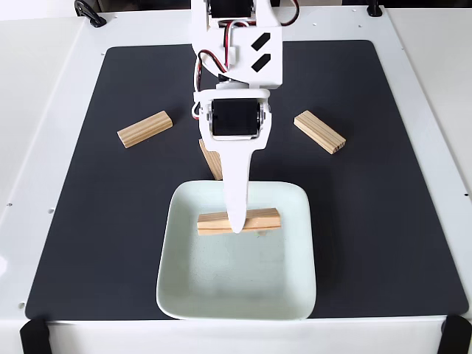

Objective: Pick up the wooden block and place them on the plate.

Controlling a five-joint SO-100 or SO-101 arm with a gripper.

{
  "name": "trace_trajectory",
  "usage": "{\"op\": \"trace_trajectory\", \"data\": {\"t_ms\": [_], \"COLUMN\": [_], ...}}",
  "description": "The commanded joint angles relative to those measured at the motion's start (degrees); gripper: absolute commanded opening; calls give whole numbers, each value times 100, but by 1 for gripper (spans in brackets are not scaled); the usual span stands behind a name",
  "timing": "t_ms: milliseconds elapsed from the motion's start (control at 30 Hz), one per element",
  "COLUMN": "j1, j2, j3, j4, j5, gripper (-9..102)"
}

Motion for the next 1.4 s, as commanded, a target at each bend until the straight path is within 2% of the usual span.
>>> {"op": "trace_trajectory", "data": {"t_ms": [0, 233, 1100, 1367], "j1": [97, 202, 167, 176], "j2": [-229, -896, -1037, -976], "j3": [-835, -1661, -1441, -1143], "j4": [-114, -114, -79, -53], "j5": [26, 26, 26, 26], "gripper": [0, 0, 0, 24]}}
